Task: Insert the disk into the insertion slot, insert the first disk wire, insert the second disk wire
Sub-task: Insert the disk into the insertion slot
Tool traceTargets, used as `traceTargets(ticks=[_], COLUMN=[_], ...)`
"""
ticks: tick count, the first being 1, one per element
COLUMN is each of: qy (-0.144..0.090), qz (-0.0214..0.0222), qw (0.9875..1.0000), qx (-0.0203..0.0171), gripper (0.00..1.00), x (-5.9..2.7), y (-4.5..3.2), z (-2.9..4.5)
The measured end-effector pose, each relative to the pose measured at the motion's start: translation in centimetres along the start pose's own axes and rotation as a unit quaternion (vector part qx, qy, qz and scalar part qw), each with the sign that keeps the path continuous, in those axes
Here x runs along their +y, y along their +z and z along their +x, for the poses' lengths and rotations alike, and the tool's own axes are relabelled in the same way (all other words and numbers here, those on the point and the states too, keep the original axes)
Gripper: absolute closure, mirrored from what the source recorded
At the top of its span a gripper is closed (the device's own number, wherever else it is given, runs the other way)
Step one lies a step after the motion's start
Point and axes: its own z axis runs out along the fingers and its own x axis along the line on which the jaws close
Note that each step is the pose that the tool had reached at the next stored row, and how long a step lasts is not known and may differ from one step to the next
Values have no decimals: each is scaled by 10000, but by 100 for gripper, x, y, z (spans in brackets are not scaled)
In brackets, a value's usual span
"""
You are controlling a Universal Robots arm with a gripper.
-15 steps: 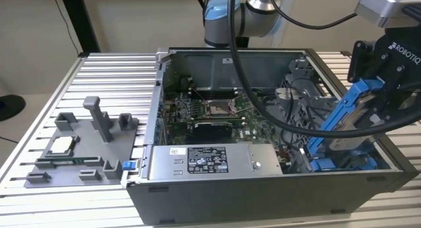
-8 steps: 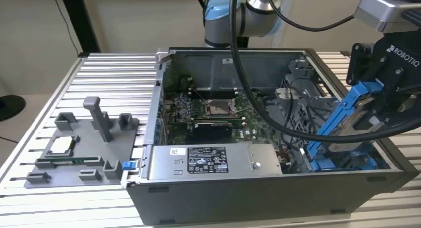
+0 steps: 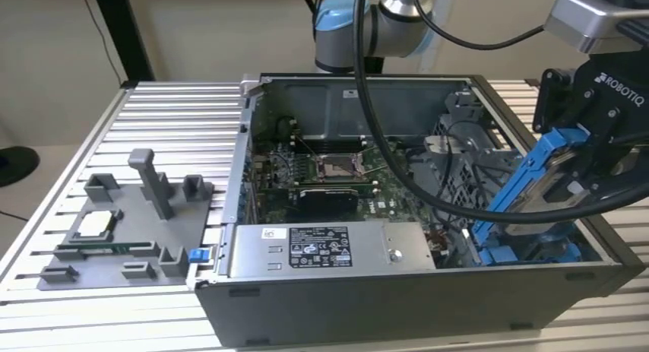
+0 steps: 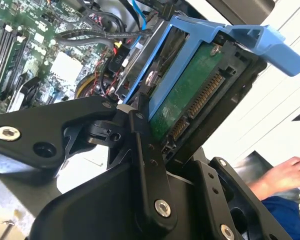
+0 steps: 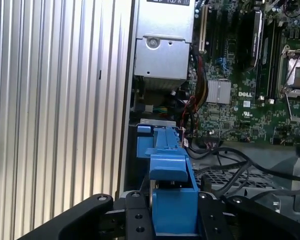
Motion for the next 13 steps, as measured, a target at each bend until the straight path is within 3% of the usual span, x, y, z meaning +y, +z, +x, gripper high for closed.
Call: traceTargets(ticks=[13], qy=[0], qz=[0], qw=[10000], qx=[-2], gripper=[100], x=[2], y=[-25], z=[-9])
